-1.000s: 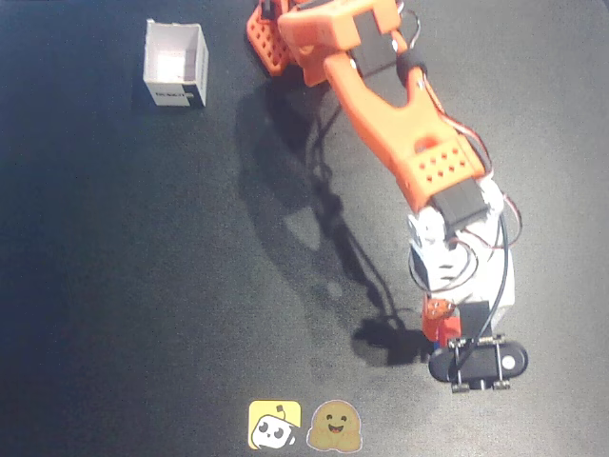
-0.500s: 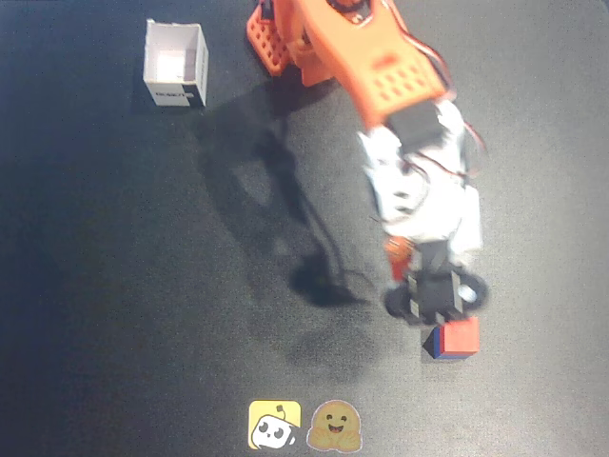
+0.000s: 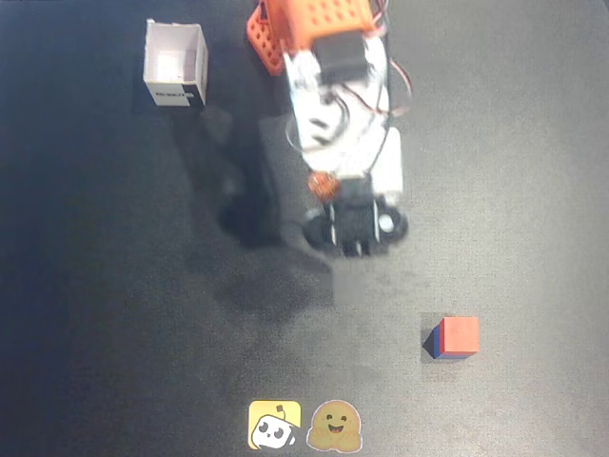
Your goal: Put the red cube on top of the blue cube.
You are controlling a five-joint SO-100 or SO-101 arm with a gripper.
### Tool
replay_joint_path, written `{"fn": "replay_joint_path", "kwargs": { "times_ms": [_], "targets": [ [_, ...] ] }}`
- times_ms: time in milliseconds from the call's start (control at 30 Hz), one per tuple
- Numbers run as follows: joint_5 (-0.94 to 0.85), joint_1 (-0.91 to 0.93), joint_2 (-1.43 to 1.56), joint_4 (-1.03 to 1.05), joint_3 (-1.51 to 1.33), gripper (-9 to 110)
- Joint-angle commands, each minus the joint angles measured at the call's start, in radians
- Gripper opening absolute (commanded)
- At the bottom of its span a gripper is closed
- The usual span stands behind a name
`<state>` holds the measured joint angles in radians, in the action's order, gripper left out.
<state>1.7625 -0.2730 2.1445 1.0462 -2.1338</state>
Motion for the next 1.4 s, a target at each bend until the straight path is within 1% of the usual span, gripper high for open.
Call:
{"fn": "replay_joint_path", "kwargs": {
  "times_ms": [0, 333, 633, 900, 1367],
  "targets": [
    [-0.037, 0.031, 0.127, 0.009, -0.071, 0],
    [-0.097, 0.097, 0.360, 0.049, -0.287, 0],
    [-0.129, 0.130, 0.660, 0.063, -0.508, 0],
    [-0.147, 0.163, 0.928, 0.155, -0.653, 0],
    [-0.163, 0.173, 0.948, 0.210, -0.739, 0]
  ]
}}
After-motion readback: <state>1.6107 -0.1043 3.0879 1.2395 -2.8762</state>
